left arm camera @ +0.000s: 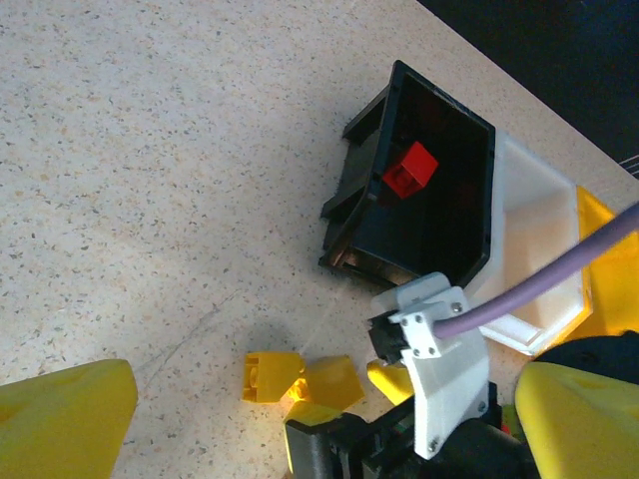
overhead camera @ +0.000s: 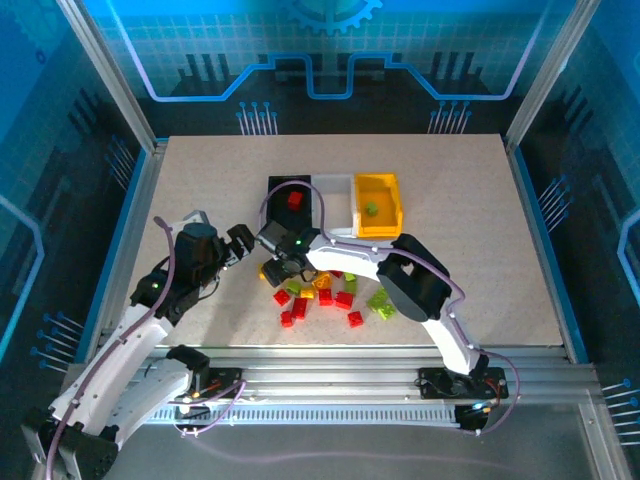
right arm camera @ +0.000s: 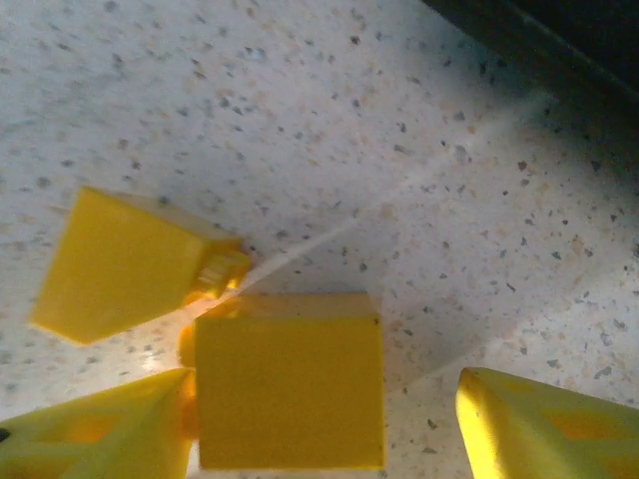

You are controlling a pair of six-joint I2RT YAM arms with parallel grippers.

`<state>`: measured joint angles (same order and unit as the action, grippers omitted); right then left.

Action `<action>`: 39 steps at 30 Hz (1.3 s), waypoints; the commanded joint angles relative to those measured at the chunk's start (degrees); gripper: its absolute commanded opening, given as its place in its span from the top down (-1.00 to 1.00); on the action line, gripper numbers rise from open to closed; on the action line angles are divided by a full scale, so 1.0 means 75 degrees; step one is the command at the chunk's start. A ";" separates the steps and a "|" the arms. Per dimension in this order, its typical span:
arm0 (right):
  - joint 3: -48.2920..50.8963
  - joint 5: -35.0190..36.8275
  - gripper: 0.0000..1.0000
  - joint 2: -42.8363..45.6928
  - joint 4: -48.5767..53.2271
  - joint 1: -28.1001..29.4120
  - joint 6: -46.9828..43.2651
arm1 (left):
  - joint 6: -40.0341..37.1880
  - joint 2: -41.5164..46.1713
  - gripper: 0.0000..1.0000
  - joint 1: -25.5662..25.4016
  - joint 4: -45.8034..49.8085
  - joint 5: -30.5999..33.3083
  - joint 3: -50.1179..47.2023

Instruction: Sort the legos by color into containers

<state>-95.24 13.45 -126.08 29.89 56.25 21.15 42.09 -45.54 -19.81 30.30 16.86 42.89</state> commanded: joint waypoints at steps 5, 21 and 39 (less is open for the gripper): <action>-0.0418 0.0007 -0.36 -0.0424 0.0312 0.0024 0.0080 | 0.0071 -0.0022 -0.98 0.0075 0.0037 -0.0162 -0.0138; 0.0886 0.0217 0.30 0.1159 -0.1083 -0.0007 -0.0105 | 0.0177 -0.0158 -0.98 0.0075 -0.0157 -0.0361 -0.0236; -0.0312 0.1311 0.31 0.1206 0.0853 -0.2419 0.0718 | 0.0243 -0.0558 -0.98 0.0134 -0.0572 -0.0858 -0.0575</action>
<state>-92.58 21.28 -112.38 30.76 39.57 24.62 43.59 -49.21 -19.49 26.89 12.43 39.22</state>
